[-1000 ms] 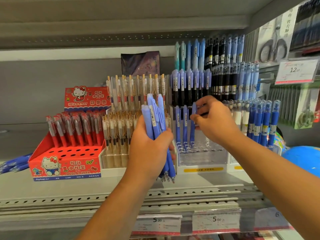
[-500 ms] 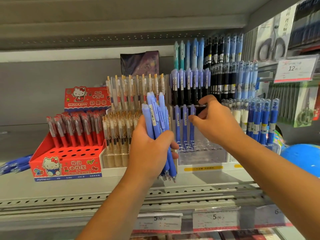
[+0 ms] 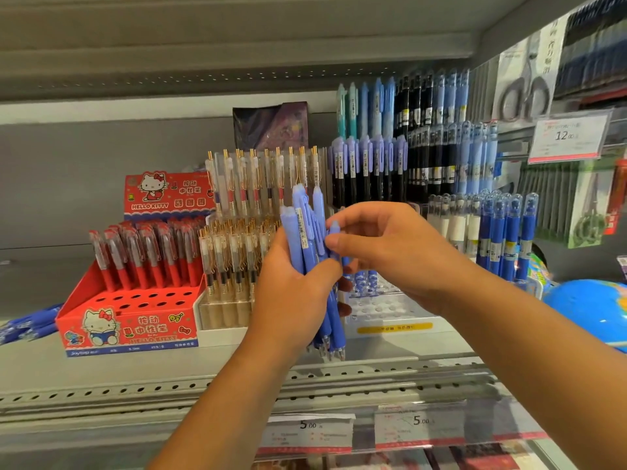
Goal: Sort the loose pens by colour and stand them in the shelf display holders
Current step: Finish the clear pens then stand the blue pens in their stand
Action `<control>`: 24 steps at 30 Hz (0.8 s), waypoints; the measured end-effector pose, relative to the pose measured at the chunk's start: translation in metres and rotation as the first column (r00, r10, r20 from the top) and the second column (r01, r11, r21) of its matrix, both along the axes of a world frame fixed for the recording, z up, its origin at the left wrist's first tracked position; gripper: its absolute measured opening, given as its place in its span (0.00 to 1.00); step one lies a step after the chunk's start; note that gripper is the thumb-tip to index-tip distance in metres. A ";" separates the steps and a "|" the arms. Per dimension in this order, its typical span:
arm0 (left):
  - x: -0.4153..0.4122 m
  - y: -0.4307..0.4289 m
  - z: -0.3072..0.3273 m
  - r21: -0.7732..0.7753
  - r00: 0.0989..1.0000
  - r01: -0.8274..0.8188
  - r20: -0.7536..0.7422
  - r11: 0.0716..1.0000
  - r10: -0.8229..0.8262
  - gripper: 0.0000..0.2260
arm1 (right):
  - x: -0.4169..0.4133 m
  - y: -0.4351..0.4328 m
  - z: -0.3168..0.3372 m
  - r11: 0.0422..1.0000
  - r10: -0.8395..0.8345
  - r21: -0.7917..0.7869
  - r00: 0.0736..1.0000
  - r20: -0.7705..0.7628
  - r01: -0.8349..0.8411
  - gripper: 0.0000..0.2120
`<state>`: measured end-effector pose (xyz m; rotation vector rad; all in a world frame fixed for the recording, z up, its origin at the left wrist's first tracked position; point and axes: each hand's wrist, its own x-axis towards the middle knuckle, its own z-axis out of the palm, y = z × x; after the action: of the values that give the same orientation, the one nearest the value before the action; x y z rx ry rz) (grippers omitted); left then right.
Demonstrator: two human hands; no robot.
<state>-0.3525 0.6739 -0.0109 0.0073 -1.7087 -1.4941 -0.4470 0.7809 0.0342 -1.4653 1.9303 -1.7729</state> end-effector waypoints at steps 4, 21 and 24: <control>0.000 0.000 0.000 -0.005 1.000 0.002 -0.007 1.000 -0.002 0.16 | -0.001 0.003 -0.005 0.998 0.006 -0.056 1.000 -0.005 -0.006 0.02; -0.003 -0.005 -0.001 0.040 0.997 -0.069 0.028 0.997 0.068 0.18 | -0.034 0.014 0.011 0.888 -0.350 -0.340 0.935 -0.065 0.309 0.05; -0.002 -0.006 -0.001 0.026 0.995 -0.081 0.062 0.996 0.079 0.23 | -0.049 0.013 0.010 0.851 -0.483 -0.319 0.861 -0.160 0.418 0.09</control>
<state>-0.3548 0.6682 -0.0114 0.1367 -1.7154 -1.4719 -0.4964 0.7935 0.0438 -1.4368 2.3953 -2.2323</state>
